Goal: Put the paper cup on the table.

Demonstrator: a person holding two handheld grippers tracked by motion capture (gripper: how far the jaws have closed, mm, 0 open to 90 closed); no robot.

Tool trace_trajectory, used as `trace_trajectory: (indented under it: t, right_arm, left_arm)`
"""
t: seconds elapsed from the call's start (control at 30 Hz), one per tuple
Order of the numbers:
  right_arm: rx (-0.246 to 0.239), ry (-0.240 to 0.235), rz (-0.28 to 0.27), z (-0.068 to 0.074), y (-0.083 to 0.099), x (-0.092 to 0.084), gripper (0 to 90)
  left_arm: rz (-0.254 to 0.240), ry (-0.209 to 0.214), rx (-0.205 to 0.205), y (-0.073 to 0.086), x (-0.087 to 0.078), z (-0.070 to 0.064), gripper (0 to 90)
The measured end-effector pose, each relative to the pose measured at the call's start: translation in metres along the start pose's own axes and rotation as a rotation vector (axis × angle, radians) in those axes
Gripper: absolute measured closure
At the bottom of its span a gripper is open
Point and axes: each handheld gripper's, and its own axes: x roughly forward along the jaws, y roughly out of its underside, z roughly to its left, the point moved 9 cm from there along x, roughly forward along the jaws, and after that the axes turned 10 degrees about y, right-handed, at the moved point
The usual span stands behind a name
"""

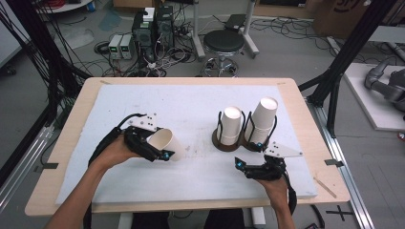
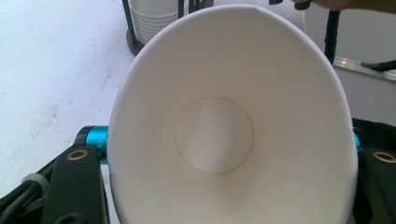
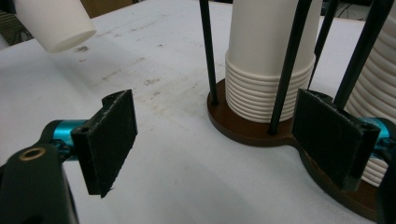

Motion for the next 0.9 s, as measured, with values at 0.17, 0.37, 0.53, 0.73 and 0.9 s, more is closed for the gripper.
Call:
trace_trajectory:
  t: [0.17, 0.37, 0.53, 0.73, 0.9]
  right_arm:
    - [0.006, -0.003, 0.004, 0.000, 0.001, 0.001, 15.0]
    - [0.001, -0.004, 0.011, 0.000, 0.002, 0.001, 15.0]
    - [0.001, -0.006, 0.013, 0.000, 0.003, 0.002, 15.0]
    - [0.004, -0.007, 0.014, -0.001, 0.004, 0.002, 15.0]
    - [0.011, -0.009, 0.019, 0.000, 0.005, 0.002, 15.0]
  left_arm:
    - [0.053, -0.005, -0.002, 0.000, 0.011, 0.002, 30.0]
    - [0.111, 0.005, -0.019, -0.002, 0.025, 0.005, 29.9]
    - [0.151, 0.008, -0.015, -0.002, 0.035, 0.007, 29.9]
    - [0.204, 0.004, -0.023, 0.002, 0.045, 0.009, 29.8]
    - [0.241, 0.002, -0.023, 0.003, 0.052, 0.010, 29.8]
